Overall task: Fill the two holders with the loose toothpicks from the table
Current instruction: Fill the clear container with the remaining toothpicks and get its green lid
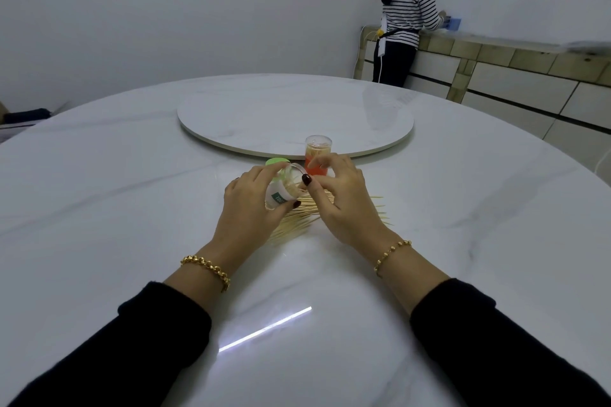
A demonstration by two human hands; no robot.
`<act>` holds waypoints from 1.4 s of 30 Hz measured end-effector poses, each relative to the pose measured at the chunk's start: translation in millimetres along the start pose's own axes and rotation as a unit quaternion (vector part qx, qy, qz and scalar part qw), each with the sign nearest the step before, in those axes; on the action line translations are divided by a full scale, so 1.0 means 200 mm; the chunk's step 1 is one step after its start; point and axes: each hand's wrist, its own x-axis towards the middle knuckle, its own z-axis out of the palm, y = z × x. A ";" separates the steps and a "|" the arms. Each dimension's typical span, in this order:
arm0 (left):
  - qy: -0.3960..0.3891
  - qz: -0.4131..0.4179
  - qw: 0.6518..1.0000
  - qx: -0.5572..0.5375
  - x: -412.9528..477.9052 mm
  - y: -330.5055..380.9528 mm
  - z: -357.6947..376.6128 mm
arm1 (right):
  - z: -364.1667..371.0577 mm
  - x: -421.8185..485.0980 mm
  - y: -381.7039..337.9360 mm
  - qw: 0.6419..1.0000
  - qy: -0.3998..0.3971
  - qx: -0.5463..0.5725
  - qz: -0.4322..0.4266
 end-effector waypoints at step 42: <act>-0.049 -0.030 0.996 -0.069 -0.08 0.08 -0.01 | -0.22 -0.15 0.25 0.947 -0.158 -0.265 0.086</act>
